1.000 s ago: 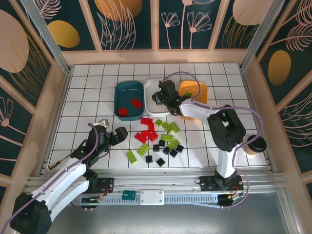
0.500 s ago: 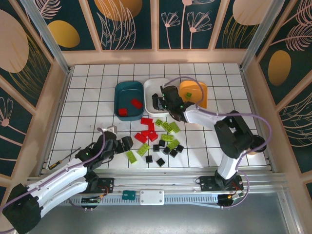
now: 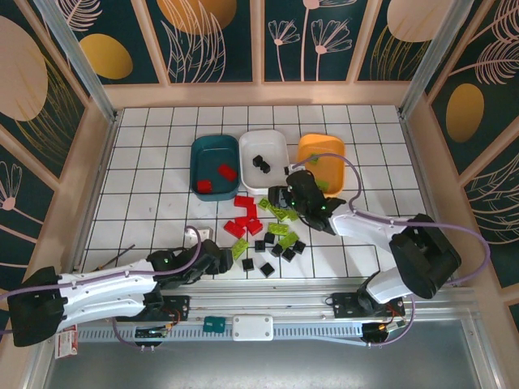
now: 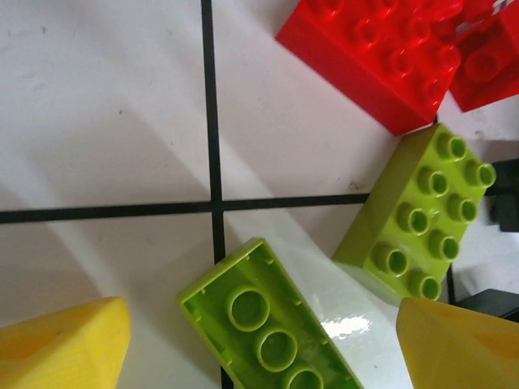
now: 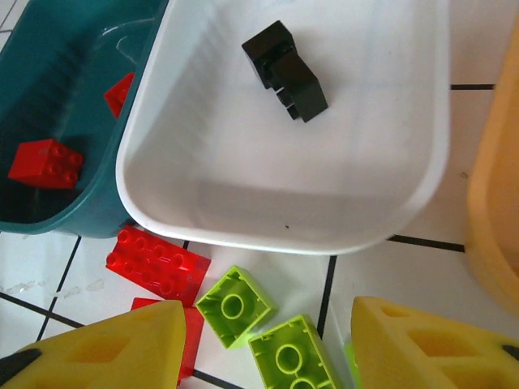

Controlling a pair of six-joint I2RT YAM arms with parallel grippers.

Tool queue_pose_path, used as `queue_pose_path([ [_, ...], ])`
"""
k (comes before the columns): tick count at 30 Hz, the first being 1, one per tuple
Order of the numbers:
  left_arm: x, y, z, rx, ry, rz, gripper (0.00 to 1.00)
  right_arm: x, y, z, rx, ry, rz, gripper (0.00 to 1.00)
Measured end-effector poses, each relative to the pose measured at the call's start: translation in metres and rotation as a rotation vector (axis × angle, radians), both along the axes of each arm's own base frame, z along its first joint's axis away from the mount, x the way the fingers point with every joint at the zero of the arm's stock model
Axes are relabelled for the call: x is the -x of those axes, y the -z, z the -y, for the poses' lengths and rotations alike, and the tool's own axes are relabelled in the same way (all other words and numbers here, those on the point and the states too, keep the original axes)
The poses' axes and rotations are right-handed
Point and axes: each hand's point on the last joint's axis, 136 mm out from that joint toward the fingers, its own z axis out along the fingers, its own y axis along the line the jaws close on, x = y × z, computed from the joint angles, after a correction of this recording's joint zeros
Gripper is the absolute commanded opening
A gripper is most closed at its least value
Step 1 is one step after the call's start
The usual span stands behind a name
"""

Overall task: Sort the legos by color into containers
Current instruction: Pick up the lego from the middle-left of the table.

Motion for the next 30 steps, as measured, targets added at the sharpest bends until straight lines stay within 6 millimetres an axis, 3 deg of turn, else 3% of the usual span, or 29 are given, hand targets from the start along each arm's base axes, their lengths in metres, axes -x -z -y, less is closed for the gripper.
queue_pose_path([
  [4,0.0,0.005,0.001,-0.043,0.003,0.012,0.79,0.003,-0.006,0.005,-0.011,0.01,0.017,0.57],
  [9,-0.003,0.009,-0.001,-0.131,0.008,0.024,0.59,0.005,-0.006,0.011,-0.008,0.023,0.025,0.57],
  [13,-0.005,0.012,-0.002,-0.185,0.013,0.022,0.67,0.008,-0.006,0.018,-0.009,0.033,0.029,0.57],
  [15,-0.006,0.014,0.0,-0.205,0.015,0.021,0.66,0.009,-0.007,0.02,-0.013,0.038,0.032,0.57],
  [20,-0.008,0.017,-0.007,-0.26,0.004,0.032,0.4,0.012,-0.01,0.023,-0.022,0.039,0.041,0.57],
  [30,-0.009,0.011,-0.002,-0.206,-0.002,0.042,0.32,0.016,-0.02,0.029,-0.047,0.054,0.061,0.57],
])
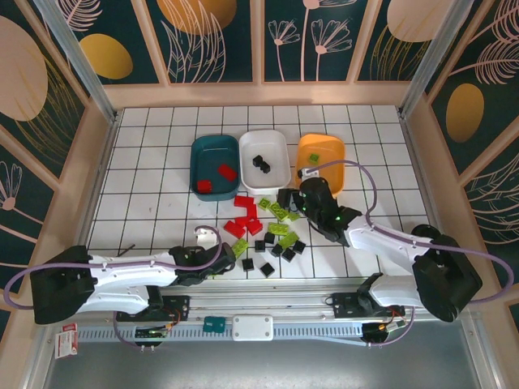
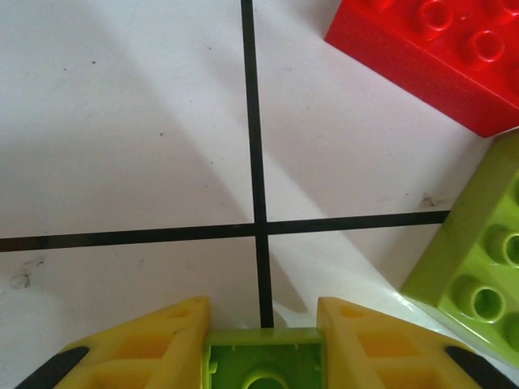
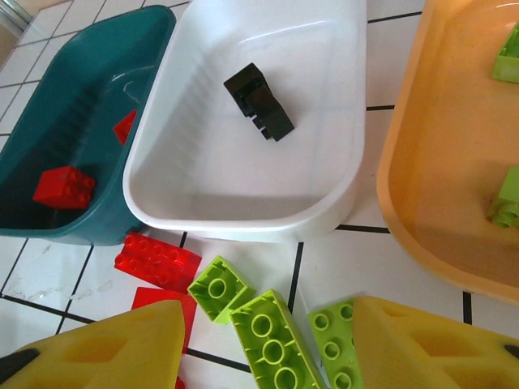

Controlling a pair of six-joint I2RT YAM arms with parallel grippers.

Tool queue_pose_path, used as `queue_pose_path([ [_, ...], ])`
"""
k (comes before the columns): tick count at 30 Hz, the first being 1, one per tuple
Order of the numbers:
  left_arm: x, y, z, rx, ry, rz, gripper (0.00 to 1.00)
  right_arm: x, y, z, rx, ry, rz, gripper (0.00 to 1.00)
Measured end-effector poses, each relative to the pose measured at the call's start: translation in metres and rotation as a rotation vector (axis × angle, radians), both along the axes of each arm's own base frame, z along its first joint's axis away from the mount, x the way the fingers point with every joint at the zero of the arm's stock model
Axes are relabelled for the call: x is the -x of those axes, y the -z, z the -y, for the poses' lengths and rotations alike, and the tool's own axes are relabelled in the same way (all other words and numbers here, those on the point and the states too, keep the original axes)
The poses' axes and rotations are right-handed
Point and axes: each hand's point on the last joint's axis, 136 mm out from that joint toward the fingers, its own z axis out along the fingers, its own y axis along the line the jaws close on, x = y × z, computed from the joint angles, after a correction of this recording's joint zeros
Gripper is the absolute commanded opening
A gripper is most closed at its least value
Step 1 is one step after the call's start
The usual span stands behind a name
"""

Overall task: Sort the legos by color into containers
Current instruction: Pick up the lego from the middle-left of the table, then place the lego in the container.

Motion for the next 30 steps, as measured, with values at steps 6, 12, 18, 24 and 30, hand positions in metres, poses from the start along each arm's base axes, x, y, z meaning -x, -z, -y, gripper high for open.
queue_pose_path([
  [6,-0.01,-0.023,0.022,0.112,0.011,0.031,0.3,0.008,-0.012,0.013,-0.034,0.027,0.031,0.57],
  [12,-0.07,-0.09,0.057,0.216,-0.009,0.163,0.27,0.026,-0.033,0.038,-0.122,0.087,0.097,0.57],
  [18,-0.134,-0.143,0.142,0.295,0.094,0.26,0.27,0.039,-0.079,0.066,-0.235,0.168,0.22,0.57],
  [24,-0.195,-0.163,0.224,0.377,0.191,0.303,0.27,0.047,-0.104,0.083,-0.293,0.214,0.283,0.57],
  [30,-0.246,-0.156,0.29,0.425,0.252,0.307,0.26,0.048,-0.097,0.086,-0.258,0.226,0.258,0.57],
])
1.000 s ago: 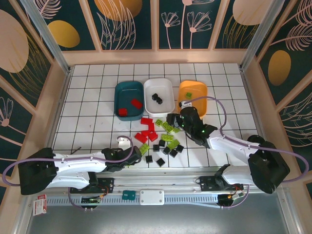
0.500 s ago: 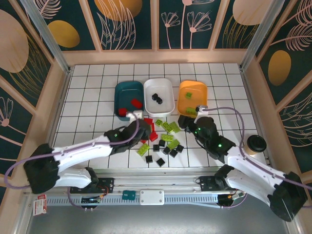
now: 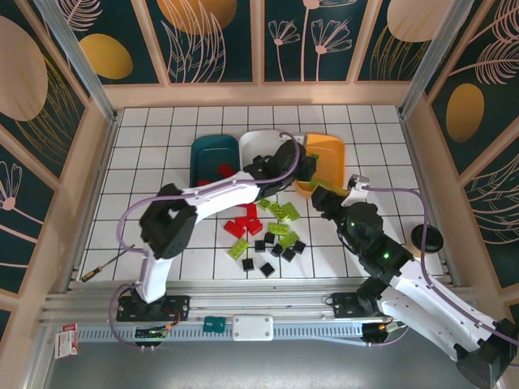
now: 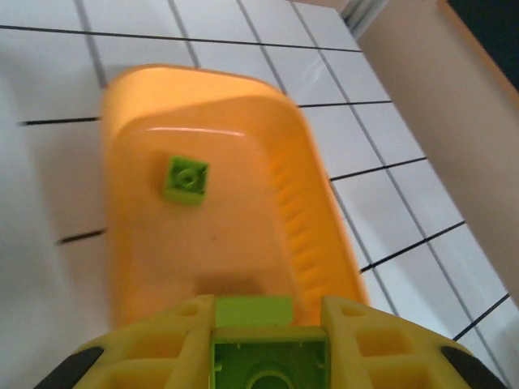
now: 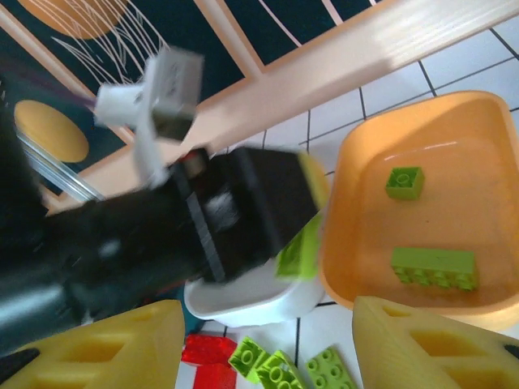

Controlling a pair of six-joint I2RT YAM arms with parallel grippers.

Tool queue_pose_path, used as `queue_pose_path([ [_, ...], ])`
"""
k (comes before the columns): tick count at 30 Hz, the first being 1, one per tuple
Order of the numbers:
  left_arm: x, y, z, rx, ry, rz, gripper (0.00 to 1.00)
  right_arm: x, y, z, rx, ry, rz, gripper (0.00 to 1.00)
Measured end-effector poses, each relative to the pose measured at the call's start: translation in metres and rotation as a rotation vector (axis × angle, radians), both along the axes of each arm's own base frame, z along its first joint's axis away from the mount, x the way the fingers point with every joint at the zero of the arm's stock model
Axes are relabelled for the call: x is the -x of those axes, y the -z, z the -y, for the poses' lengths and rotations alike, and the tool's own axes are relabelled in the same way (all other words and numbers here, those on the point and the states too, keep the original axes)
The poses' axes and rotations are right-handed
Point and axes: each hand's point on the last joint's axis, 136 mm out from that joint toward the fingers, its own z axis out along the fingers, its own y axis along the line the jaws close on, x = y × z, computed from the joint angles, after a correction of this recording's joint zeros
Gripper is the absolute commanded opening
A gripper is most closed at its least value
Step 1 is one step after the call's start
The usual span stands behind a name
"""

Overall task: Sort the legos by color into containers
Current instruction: Place the lego in the container.

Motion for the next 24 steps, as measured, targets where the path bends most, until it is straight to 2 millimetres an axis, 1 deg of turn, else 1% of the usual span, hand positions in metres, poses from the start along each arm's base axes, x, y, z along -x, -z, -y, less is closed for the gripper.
queue_pose_path([
  [3,-0.017,0.016,0.018,0.001,0.015,-0.016,0.33,0.001,0.003,0.001,0.011,0.001,-0.012,0.57],
  [5,-0.025,0.027,0.024,-0.006,0.023,-0.026,0.52,0.003,0.005,0.003,0.017,0.003,-0.018,0.57],
  [6,-0.027,0.032,0.027,-0.009,0.023,-0.035,0.6,0.004,0.006,0.004,0.019,0.003,-0.02,0.57],
  [8,-0.03,0.038,0.03,-0.013,0.028,-0.045,0.7,0.005,0.007,0.005,0.024,0.002,-0.027,0.58],
  [10,-0.031,0.037,0.03,-0.01,0.027,-0.054,0.76,0.006,0.009,0.005,0.03,0.002,-0.034,0.58],
  [13,-0.034,0.022,0.034,0.016,0.027,-0.039,0.83,0.007,0.013,0.003,0.033,-0.013,-0.049,0.58],
  [15,-0.032,0.01,0.031,0.028,0.027,-0.026,0.88,0.009,0.015,0.001,0.034,-0.027,-0.06,0.58],
  [17,-0.024,-0.007,0.019,0.039,0.019,-0.008,0.92,0.011,0.019,-0.002,0.034,-0.049,-0.074,0.58],
  [18,-0.018,-0.015,0.009,0.041,0.012,-0.001,0.93,0.011,0.022,-0.005,0.035,-0.063,-0.084,0.58],
  [20,0.0,-0.04,-0.015,0.068,0.0,0.027,0.96,0.013,0.033,-0.012,0.046,-0.099,-0.117,0.57],
  [22,0.019,-0.066,-0.042,0.11,-0.017,0.062,0.98,0.014,0.05,-0.02,0.067,-0.134,-0.168,0.57],
  [24,0.04,-0.089,-0.069,0.162,-0.031,0.099,0.98,0.016,0.074,-0.027,0.101,-0.167,-0.24,0.57],
])
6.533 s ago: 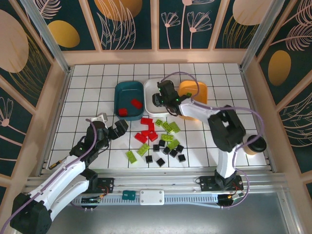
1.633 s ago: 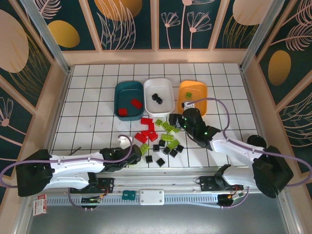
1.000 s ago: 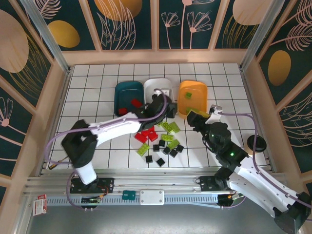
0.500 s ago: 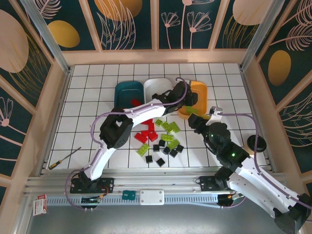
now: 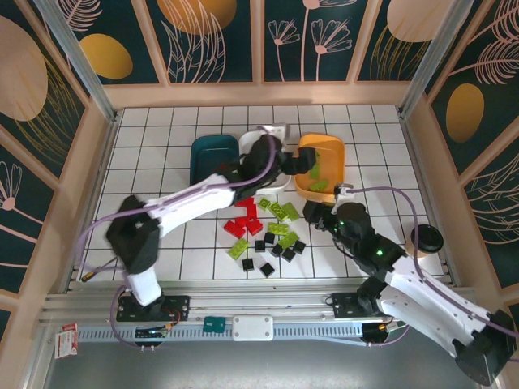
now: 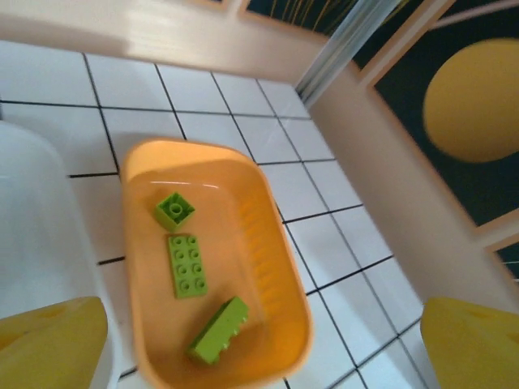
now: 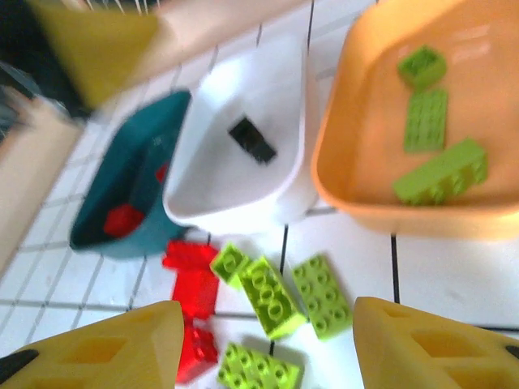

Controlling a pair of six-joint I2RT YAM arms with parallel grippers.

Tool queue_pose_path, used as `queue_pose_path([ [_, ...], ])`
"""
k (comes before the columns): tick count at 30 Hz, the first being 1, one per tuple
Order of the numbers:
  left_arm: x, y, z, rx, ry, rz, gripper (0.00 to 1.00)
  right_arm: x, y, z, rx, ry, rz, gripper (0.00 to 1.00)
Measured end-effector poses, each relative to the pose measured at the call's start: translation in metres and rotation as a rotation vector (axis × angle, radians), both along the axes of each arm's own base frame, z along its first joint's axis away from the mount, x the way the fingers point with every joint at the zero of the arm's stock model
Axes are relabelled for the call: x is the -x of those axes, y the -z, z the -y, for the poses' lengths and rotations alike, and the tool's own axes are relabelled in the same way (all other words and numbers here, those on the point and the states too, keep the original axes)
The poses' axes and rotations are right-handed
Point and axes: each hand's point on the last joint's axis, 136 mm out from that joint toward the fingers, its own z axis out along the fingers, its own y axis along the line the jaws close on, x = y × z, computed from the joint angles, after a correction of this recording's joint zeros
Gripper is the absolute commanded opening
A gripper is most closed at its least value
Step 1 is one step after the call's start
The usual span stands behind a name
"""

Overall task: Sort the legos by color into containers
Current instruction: Place the lego in the container, then pick up the lego from the bottom-center of the table.

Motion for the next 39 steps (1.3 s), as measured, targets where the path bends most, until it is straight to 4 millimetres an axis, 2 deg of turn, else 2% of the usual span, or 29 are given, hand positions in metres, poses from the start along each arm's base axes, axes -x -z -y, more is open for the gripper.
queue_pose_path([
  [3,0.028,-0.013,-0.037,0.066,-0.023,0.028,0.98,0.005,0.042,-0.007,0.075,-0.04,-0.119,0.57],
  [5,0.044,-0.002,-0.058,0.08,-0.033,0.012,0.98,0.01,0.065,-0.009,0.12,-0.058,-0.185,0.57],
  [6,0.054,0.011,-0.069,0.074,-0.038,-0.01,0.99,0.013,0.073,-0.01,0.137,-0.064,-0.209,0.57],
  [9,0.077,0.054,-0.098,0.036,-0.06,-0.082,0.98,0.023,0.089,-0.014,0.151,-0.077,-0.252,0.57],
  [11,0.091,0.074,-0.117,0.017,-0.08,-0.117,0.99,0.032,0.098,-0.016,0.147,-0.081,-0.276,0.57],
  [13,0.103,0.083,-0.136,0.017,-0.101,-0.134,0.98,0.043,0.109,-0.017,0.149,-0.081,-0.301,0.57],
  [16,0.115,0.081,-0.156,0.052,-0.131,-0.125,0.98,0.052,0.116,-0.019,0.14,-0.069,-0.324,0.57],
  [20,0.125,0.08,-0.174,0.091,-0.161,-0.112,0.99,0.056,0.12,-0.023,0.14,-0.049,-0.331,0.59],
  [25,0.131,0.092,-0.188,0.078,-0.192,-0.13,0.98,0.06,0.134,-0.023,0.181,-0.034,-0.355,0.58],
  [30,0.135,0.101,-0.193,0.062,-0.203,-0.155,0.98,0.056,0.139,-0.019,0.217,0.009,-0.355,0.49],
  [32,0.137,0.104,-0.195,0.059,-0.206,-0.16,0.99,0.057,0.139,-0.017,0.219,0.017,-0.355,0.43],
  [39,0.14,0.11,-0.205,0.058,-0.231,-0.165,0.98,0.053,0.128,-0.007,0.217,0.06,-0.321,0.26],
])
